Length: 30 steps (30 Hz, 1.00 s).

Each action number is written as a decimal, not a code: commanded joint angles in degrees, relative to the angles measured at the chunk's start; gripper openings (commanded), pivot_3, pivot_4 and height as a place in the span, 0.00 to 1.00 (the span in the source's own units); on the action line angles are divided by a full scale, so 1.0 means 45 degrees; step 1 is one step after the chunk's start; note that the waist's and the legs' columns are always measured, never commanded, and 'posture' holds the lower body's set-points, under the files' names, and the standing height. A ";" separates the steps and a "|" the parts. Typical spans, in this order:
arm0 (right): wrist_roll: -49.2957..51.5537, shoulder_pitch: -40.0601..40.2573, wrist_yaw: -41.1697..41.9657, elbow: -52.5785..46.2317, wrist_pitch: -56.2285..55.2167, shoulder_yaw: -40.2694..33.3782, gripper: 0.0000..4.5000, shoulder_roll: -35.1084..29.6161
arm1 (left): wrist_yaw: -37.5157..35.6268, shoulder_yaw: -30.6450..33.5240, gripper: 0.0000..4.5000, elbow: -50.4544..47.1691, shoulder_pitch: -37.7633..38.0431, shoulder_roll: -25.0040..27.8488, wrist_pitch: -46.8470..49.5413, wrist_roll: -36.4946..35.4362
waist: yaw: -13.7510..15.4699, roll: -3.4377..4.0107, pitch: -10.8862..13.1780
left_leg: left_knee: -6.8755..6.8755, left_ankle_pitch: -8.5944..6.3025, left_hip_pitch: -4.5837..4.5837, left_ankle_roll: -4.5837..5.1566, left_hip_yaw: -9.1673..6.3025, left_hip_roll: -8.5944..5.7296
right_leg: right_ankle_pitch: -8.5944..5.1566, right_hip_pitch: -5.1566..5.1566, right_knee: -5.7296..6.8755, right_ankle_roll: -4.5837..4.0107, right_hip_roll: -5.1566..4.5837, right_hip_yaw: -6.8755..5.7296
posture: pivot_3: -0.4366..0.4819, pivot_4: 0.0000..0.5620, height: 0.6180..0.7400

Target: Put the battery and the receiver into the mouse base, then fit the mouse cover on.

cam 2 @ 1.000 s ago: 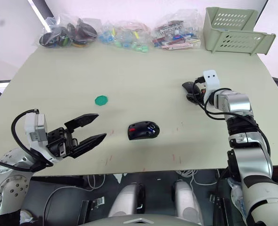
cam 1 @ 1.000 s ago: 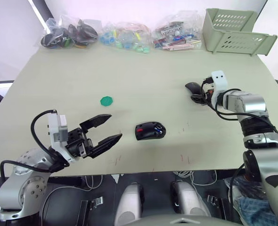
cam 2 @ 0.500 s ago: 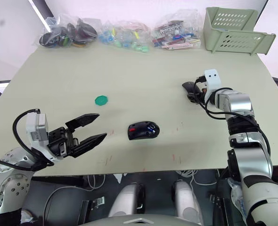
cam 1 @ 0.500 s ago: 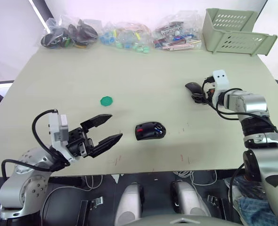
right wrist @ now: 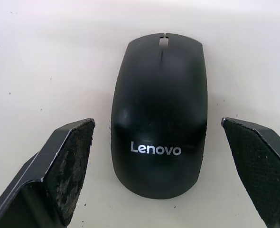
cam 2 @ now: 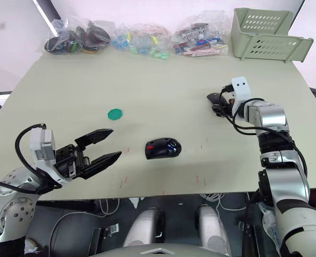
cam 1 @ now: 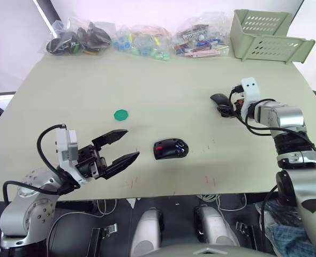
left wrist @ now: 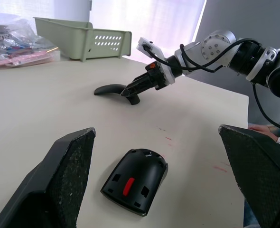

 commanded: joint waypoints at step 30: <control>-0.0267 -0.0075 0.0155 -0.0392 -0.0014 -0.0080 0.68 -0.0059 | -0.0300 -0.0141 1.00 0.0251 -0.0169 0.0068 -0.0581 0.0070 | -0.0001 0.0001 0.0001 | -0.0003 0.0000 0.0000 0.0000 0.0003 0.0000 | -0.0003 -0.0004 -0.0001 -0.0004 0.0000 0.0001 | 0.48 0.27 1.00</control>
